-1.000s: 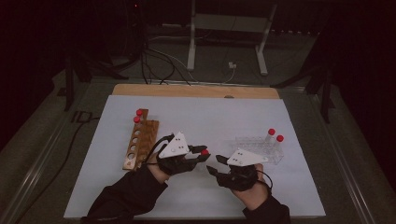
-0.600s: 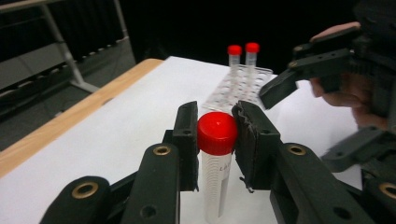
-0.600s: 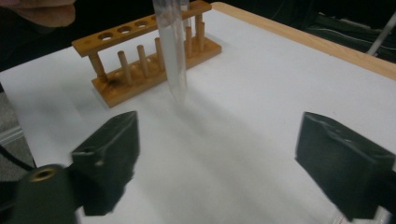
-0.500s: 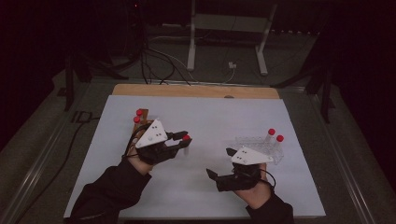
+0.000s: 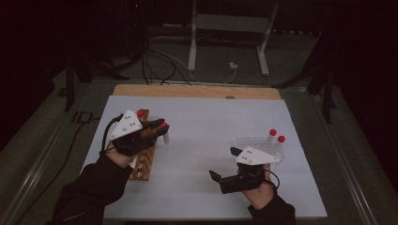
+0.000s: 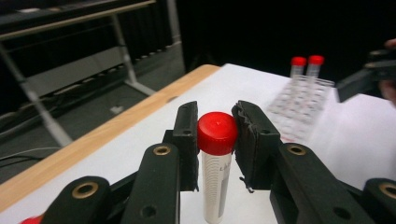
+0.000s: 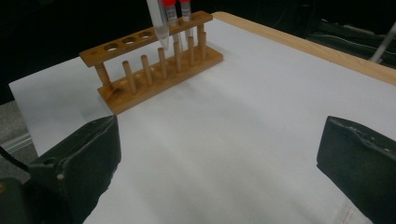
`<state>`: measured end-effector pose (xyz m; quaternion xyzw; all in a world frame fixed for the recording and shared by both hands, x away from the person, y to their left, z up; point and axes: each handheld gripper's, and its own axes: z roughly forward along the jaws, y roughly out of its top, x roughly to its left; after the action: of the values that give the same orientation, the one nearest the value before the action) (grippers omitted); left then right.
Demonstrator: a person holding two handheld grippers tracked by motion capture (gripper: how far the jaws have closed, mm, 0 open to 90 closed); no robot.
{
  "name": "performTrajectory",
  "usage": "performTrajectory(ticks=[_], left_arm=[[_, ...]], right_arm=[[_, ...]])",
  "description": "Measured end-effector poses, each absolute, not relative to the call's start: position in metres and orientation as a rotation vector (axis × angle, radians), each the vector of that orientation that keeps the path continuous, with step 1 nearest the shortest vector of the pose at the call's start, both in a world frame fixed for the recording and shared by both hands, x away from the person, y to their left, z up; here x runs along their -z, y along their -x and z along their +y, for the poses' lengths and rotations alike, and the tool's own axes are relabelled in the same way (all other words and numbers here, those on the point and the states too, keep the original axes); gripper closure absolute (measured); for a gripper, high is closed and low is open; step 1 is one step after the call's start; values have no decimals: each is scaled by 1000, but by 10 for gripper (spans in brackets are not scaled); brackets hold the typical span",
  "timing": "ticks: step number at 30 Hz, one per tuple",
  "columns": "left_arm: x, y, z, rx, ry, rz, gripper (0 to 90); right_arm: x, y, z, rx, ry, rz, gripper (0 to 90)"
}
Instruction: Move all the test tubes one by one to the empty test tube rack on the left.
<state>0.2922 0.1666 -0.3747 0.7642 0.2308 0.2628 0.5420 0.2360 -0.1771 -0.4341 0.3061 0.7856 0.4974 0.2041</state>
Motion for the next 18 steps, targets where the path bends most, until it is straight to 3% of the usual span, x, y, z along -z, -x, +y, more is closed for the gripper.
performTrajectory(ticks=[18], left_arm=[[382, -317, 217, -726, -1735, 745, 721]], right_arm=[[432, -236, -182, -1419, -853, 2164, 0]])
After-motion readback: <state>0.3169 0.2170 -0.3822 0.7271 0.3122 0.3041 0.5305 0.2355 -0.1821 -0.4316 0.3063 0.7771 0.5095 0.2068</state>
